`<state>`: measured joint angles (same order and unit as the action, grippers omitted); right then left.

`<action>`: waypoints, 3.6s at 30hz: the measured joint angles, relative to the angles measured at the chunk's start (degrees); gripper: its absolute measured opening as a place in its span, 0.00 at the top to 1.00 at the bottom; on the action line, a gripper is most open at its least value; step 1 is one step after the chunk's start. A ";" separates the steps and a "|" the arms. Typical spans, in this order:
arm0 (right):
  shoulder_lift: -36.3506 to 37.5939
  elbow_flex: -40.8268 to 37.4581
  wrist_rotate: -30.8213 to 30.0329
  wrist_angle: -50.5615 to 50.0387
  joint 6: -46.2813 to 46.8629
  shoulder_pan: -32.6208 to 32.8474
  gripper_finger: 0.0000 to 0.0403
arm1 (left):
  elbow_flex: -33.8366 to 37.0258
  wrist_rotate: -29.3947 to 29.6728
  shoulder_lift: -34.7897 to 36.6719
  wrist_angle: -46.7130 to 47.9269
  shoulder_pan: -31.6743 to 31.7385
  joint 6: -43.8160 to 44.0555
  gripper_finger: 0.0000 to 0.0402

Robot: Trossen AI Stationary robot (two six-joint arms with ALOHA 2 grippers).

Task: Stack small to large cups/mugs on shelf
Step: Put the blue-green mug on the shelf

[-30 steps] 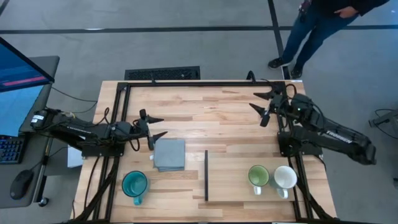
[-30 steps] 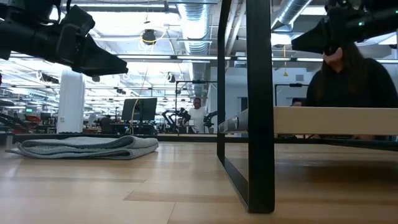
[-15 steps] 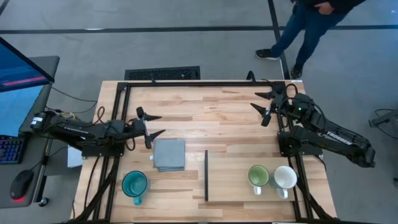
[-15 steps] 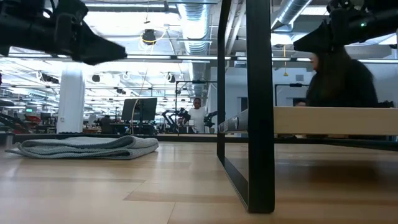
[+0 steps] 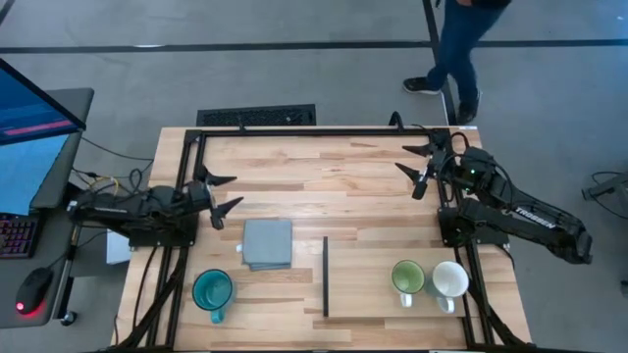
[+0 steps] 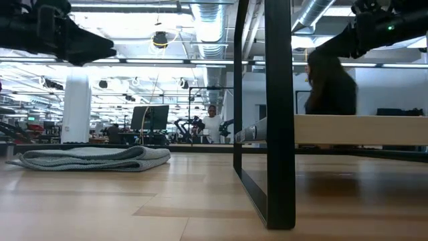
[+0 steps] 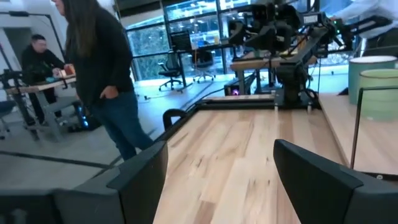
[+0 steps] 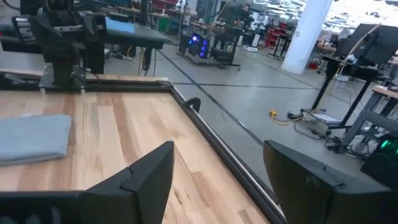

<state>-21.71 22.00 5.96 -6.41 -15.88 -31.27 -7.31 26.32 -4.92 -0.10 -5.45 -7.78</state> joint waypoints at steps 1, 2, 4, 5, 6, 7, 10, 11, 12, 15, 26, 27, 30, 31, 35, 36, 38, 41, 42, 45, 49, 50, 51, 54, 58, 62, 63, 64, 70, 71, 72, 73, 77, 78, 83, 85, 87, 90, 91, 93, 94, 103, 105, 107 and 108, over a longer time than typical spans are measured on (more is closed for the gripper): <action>0.00 0.00 0.00 -0.13 -0.78 0.00 0.33 | 0.00 0.05 1.88 1.76 0.00 0.13 0.29; 0.00 0.00 -0.02 -0.30 -1.20 0.00 0.33 | 0.00 0.00 3.66 3.48 0.00 0.35 0.29; -0.01 0.00 -0.01 -0.40 -1.69 -0.01 0.33 | -0.09 -0.11 4.88 5.36 0.00 1.15 0.29; 0.00 0.00 0.00 -0.42 -1.71 -0.02 0.33 | -0.13 -0.10 4.79 5.85 0.00 1.85 0.29; 0.00 0.00 0.00 -0.44 -1.69 0.00 0.33 | -0.11 -0.14 4.53 6.38 0.00 2.27 0.29; -0.02 0.00 -0.02 -0.43 -1.69 -0.01 0.33 | -0.13 -0.08 4.06 6.19 0.00 2.29 0.29; -0.02 0.00 -0.02 -0.87 -1.72 -0.01 0.33 | -0.19 -0.08 3.14 8.80 0.00 3.67 0.29; -0.02 0.00 -0.03 -0.90 -1.70 -0.02 0.33 | -0.15 -0.10 3.12 9.50 0.00 4.61 0.29; -0.02 0.00 -0.03 -0.90 -1.71 -0.02 0.33 | -0.16 -0.10 3.15 9.85 0.00 5.65 0.29; -0.02 0.00 -0.03 -0.90 -1.72 -0.02 0.33 | -0.17 -0.08 3.15 12.39 0.00 8.76 0.29; -0.02 0.00 -0.03 -0.90 -2.17 -0.02 0.33 | -0.17 -0.10 3.16 13.50 0.00 11.97 0.29; -0.02 0.00 -0.03 -0.90 -2.21 -0.02 0.33 | -0.17 -0.10 3.16 13.55 0.00 11.97 0.29; -0.02 0.00 -0.05 -0.90 -2.62 -0.02 0.33 | -0.17 -0.10 3.16 13.64 0.00 11.97 0.29; -0.02 0.00 -0.05 -0.90 -2.63 -0.02 0.33 | -0.17 -0.08 3.16 13.73 0.00 11.97 0.29; -0.02 0.00 -0.05 -0.90 -2.69 -0.02 0.33 | -0.17 0.35 3.16 13.64 0.00 12.81 0.29; -0.02 0.00 -0.05 -0.90 -2.65 -0.02 0.33 | -0.17 -0.58 3.16 13.59 0.00 12.87 0.29; -0.02 0.02 -0.05 -0.90 -2.63 -0.02 0.33 | -0.34 -3.70 3.16 13.11 0.00 12.24 0.29; -0.02 0.02 -0.05 -0.90 -2.67 -0.02 0.33 | -1.41 -13.98 3.16 13.47 0.00 11.60 0.29; -0.02 0.02 -0.05 -0.90 -2.69 -0.02 0.33 | -1.46 -17.40 3.16 13.36 0.00 12.00 0.29; -0.02 0.02 -0.05 -0.90 -2.76 -0.02 0.33 | -1.46 -23.94 3.14 13.28 0.00 13.08 0.29; -0.02 0.02 -0.05 -0.89 -2.76 -0.02 0.33 | -1.46 -26.72 3.14 14.47 -0.02 17.28 0.29; -0.02 0.02 -0.05 -0.89 -2.76 -0.02 0.33 | -1.46 -26.78 3.14 14.90 -0.02 19.35 0.29; -0.02 0.02 -0.05 -0.88 -2.76 -0.02 0.33 | -1.46 -27.04 3.14 15.02 -0.02 21.84 0.29; -0.02 0.04 -0.05 -0.88 -2.76 -0.02 0.33 | -1.46 -28.88 3.16 15.62 -0.01 26.63 0.29; -0.02 0.04 -0.05 -0.88 -2.68 -0.02 0.33 | -1.46 -35.50 3.14 16.71 0.00 26.81 0.29; -0.02 0.04 -0.05 -0.81 -2.67 -0.02 0.33 | -1.46 -39.26 3.15 14.77 -0.02 28.51 0.29; -0.02 0.04 -0.05 -0.67 -2.65 -0.02 0.33 | -1.63 -39.33 3.11 15.15 -0.02 28.86 0.29; -0.02 0.04 -0.05 -0.38 -2.65 -0.02 0.33 | -1.96 -39.02 2.81 15.82 -0.02 29.78 0.29; -0.02 0.07 -0.05 1.40 -2.60 -0.01 0.33 | -6.61 -38.04 -0.31 21.38 -0.05 31.38 0.29; -0.02 0.07 -0.05 1.73 -2.59 -0.02 0.33 | -7.89 -38.03 -1.22 22.78 -0.04 31.36 0.29; -0.02 0.07 -0.05 2.10 -2.51 -0.02 0.33 | -9.35 -38.03 -2.27 24.34 -0.05 31.34 0.29; -0.02 0.05 -0.05 2.49 -2.08 -0.02 0.33 | -10.92 -38.01 -3.38 25.75 -0.14 31.33 0.29; 0.00 0.07 -0.07 3.09 -0.21 -0.02 0.33 | -17.12 -37.91 -9.17 30.26 -1.05 30.01 0.29; 0.00 0.07 -0.07 3.08 -0.01 -0.02 0.33 | -18.83 -37.85 -11.13 31.86 -1.44 29.54 0.29; -0.01 0.07 -0.07 3.06 0.87 -0.02 0.33 | -27.67 -36.08 -22.22 44.18 -2.85 28.71 0.29; 0.00 0.07 -0.07 3.06 0.87 0.00 0.33 | -31.14 -35.88 -27.00 49.12 -3.25 29.46 0.29; -0.01 0.07 -0.07 3.06 0.87 -0.02 0.33 | -34.20 -35.99 -31.32 53.52 -3.62 31.30 0.29; 0.00 0.07 -0.07 3.00 0.87 -0.02 0.33 | -38.10 -36.36 -36.93 58.94 -4.25 35.71 0.29; 0.00 0.07 -0.07 2.94 0.87 -0.02 0.33 | -39.04 -36.40 -38.45 60.61 -4.46 37.48 0.29; 0.00 0.07 -0.07 2.45 0.87 -0.02 0.33 | -40.39 -36.69 -41.23 62.48 -5.18 41.40 0.29; 0.00 0.07 -0.05 2.13 0.83 0.00 0.33 | -40.71 -37.24 -42.41 62.50 -5.63 43.07 0.29; -0.02 0.07 -0.05 1.98 0.41 -0.02 0.33 | -40.76 -41.72 -52.32 61.49 -15.08 46.07 0.29; -0.02 0.07 -0.05 1.96 0.41 -0.02 0.33 | -40.76 -42.48 -54.17 60.73 -17.57 45.11 0.29; -0.02 0.07 -0.05 1.94 0.40 -0.02 0.33 | -40.76 -42.58 -55.92 59.05 -19.79 45.12 0.29; -0.02 0.07 -0.05 1.92 0.39 -0.01 0.33 | -40.76 -42.48 -56.71 58.04 -20.77 45.38 0.29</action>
<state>-21.74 22.06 5.91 -4.49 -15.49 -31.28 -48.07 -16.16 -61.63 57.93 -26.22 37.60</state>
